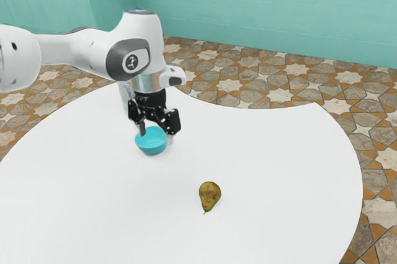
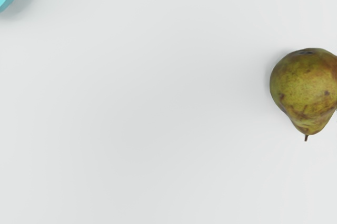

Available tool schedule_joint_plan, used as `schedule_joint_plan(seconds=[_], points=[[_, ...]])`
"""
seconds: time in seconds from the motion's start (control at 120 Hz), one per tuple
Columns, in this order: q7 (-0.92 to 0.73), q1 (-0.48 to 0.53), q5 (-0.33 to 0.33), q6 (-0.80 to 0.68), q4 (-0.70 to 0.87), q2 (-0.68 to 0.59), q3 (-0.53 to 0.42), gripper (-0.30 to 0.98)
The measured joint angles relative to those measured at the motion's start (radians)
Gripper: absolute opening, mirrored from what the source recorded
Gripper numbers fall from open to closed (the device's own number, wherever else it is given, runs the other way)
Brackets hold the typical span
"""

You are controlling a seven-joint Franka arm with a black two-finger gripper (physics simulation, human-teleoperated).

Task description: Place the pear in the bowl.

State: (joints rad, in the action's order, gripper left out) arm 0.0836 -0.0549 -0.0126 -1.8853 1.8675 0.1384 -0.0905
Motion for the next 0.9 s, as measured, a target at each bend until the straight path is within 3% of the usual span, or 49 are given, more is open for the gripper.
schedule_joint_plan(seconds=[0.4, 0.9], points=[[0.21, -0.002, -0.036, -0.203, 0.004, 0.128, -0.172, 0.69], [0.42, -0.003, 0.003, -0.413, 0.144, 0.176, -0.196, 0.69]])
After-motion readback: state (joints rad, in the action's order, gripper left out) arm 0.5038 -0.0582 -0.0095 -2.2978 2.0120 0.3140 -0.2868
